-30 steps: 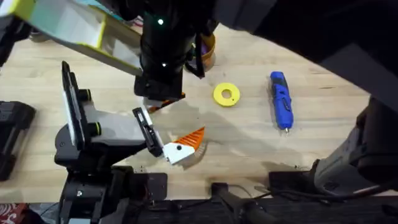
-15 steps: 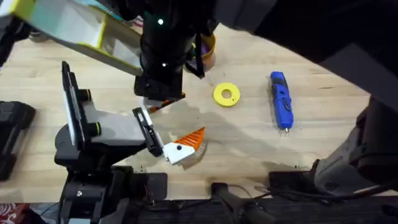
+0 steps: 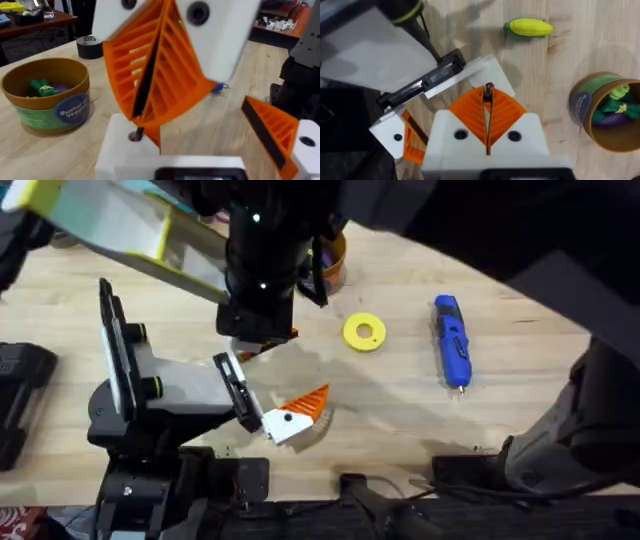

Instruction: Pick up the gripper from the table and insert it into the empty holder that is missing its gripper. Then pick up a screw, insert it into the mounting hole, and use the screwdriver to tighten it. Finally, clean up the table by picking up the vegetable and placing it into the bucket.

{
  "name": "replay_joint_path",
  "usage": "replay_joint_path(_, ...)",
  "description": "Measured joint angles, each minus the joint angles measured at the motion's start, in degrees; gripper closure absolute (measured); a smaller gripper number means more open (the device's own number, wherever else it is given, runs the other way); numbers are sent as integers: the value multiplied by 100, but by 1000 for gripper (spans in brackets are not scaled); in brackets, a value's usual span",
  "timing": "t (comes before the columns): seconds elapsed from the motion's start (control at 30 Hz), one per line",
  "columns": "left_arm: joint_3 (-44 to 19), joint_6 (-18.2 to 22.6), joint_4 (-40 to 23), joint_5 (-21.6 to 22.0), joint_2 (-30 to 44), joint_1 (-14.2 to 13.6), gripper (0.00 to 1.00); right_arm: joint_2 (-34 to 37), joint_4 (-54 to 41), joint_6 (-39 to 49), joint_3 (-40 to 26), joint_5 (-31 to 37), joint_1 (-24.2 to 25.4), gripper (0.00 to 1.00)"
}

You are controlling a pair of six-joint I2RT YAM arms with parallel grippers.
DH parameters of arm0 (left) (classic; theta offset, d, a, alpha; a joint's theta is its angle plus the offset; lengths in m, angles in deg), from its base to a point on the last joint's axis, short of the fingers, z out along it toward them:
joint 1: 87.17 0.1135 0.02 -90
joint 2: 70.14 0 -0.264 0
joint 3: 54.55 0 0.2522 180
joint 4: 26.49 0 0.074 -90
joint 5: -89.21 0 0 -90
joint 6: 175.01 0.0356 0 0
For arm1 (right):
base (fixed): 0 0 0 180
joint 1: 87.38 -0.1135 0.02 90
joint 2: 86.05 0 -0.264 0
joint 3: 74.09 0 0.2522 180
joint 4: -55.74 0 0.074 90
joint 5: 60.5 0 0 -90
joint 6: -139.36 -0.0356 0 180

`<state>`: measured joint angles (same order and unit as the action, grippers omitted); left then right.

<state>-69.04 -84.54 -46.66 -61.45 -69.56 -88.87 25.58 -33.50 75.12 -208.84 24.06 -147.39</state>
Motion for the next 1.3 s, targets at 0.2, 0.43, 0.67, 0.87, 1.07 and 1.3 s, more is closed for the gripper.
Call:
replay_joint_path(0.2,0,-6,-2,-2,0,2,15,161,7,0,0,0,-13,995)
replay_joint_path(0.43,0,-7,-3,-21,0,0,15,199,13,0,-4,2,-26,995)
replay_joint_path(0.67,0,-7,-2,-20,0,0,15,199,15,0,-4,2,-26,995)
replay_joint_path(0.87,0,-7,-2,-22,0,0,15,199,14,0,-4,2,-26,995)
replay_joint_path(1.07,0,-4,-3,-20,0,2,15,199,-26,-18,-12,95,-16,230)
replay_joint_path(1.3,0,-4,-4,-22,0,2,15,199,-31,0,-46,173,46,8)
